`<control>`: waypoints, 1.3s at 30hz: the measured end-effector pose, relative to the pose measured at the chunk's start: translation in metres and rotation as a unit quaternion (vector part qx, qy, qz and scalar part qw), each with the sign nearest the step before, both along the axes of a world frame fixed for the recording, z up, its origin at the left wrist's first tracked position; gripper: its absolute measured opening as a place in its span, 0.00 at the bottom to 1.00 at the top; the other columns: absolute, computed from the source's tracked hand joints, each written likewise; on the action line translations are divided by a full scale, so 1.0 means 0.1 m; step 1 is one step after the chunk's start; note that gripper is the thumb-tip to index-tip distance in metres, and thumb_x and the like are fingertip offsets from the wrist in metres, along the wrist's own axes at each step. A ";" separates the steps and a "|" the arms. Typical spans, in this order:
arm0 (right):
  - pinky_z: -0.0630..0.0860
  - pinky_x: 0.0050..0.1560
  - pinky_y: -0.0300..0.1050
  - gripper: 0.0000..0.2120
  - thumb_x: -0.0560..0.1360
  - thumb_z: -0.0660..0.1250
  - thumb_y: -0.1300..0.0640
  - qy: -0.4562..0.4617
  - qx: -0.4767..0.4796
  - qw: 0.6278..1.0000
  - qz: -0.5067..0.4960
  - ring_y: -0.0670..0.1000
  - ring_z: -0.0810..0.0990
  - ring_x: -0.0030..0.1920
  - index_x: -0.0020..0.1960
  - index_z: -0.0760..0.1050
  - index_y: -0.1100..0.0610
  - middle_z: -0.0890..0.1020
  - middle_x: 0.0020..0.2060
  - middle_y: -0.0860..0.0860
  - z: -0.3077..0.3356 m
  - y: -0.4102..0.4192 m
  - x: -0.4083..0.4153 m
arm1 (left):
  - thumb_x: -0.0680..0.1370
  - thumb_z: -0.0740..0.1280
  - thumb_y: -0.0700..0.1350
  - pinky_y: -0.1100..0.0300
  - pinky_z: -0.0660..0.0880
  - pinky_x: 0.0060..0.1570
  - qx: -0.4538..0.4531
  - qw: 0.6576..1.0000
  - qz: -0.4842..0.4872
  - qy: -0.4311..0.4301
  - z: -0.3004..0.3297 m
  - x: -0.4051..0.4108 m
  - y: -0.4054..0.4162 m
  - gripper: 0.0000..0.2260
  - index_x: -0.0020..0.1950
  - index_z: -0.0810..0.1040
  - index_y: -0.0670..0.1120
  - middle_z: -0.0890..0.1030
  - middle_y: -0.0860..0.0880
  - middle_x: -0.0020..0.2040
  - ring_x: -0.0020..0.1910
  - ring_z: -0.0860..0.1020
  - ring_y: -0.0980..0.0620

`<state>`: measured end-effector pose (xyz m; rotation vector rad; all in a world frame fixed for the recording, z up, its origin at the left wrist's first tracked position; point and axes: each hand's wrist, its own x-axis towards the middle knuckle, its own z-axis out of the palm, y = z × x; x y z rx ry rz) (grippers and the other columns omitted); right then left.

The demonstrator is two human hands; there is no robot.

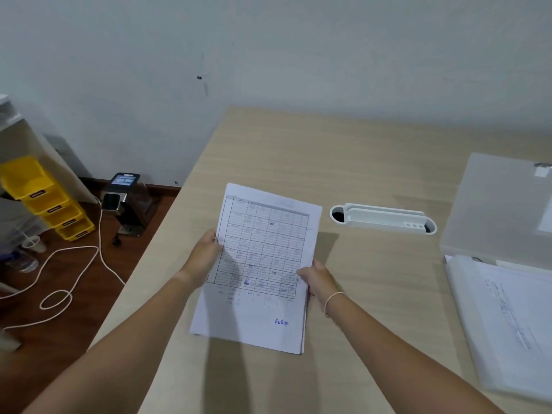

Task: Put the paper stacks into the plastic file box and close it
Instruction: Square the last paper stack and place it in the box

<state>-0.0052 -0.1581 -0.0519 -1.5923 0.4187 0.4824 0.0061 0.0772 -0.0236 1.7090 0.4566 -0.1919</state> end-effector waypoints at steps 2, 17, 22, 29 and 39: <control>0.76 0.59 0.55 0.19 0.73 0.59 0.70 0.005 0.035 0.999 -0.035 0.59 0.79 0.56 0.63 0.71 0.61 0.80 0.56 0.59 0.04 -0.01 0.05 | 0.75 0.57 0.34 0.56 0.76 0.46 -0.023 0.999 0.002 -0.029 0.08 0.04 -0.06 0.13 0.50 0.75 0.49 0.82 0.49 0.50 0.51 0.80 0.48; 0.70 0.30 0.22 0.21 0.72 0.54 0.71 -0.208 -0.071 0.972 -0.083 0.50 0.76 0.44 0.57 0.70 0.51 0.79 0.43 0.45 0.36 -0.21 0.00 | 0.76 0.52 0.34 0.59 0.73 0.49 0.004 0.988 0.020 -0.152 0.31 0.17 -0.61 0.15 0.55 0.72 0.47 0.77 0.49 0.52 0.52 0.75 0.51; 0.73 0.31 0.23 0.24 0.72 0.52 0.71 -0.216 -0.152 0.962 -0.066 0.47 0.77 0.39 0.64 0.71 0.57 0.78 0.50 0.52 0.42 -0.32 0.08 | 0.75 0.54 0.32 0.66 0.72 0.47 0.029 0.991 -0.021 -0.131 0.27 0.19 -0.63 0.21 0.66 0.70 0.44 0.76 0.49 0.59 0.60 0.74 0.48; 0.66 0.37 0.49 0.18 0.69 0.54 0.70 -0.332 -0.446 0.826 0.088 0.64 0.77 0.44 0.54 0.73 0.59 0.81 0.44 0.63 1.02 -0.61 0.40 | 0.71 0.69 0.39 0.59 0.55 0.71 0.260 0.911 -0.013 -0.319 0.68 0.35 -0.27 0.38 0.77 0.53 0.51 0.60 0.51 0.76 0.74 0.58 0.55; 0.68 0.37 0.46 0.15 0.74 0.55 0.63 -0.316 -0.540 0.744 0.235 0.61 0.79 0.46 0.58 0.71 0.54 0.81 0.48 0.57 1.03 -0.74 0.36 | 0.79 0.61 0.39 0.54 0.75 0.43 0.060 0.981 -0.053 -0.179 0.38 0.21 -0.35 0.07 0.43 0.73 0.49 0.80 0.46 0.45 0.44 0.78 0.47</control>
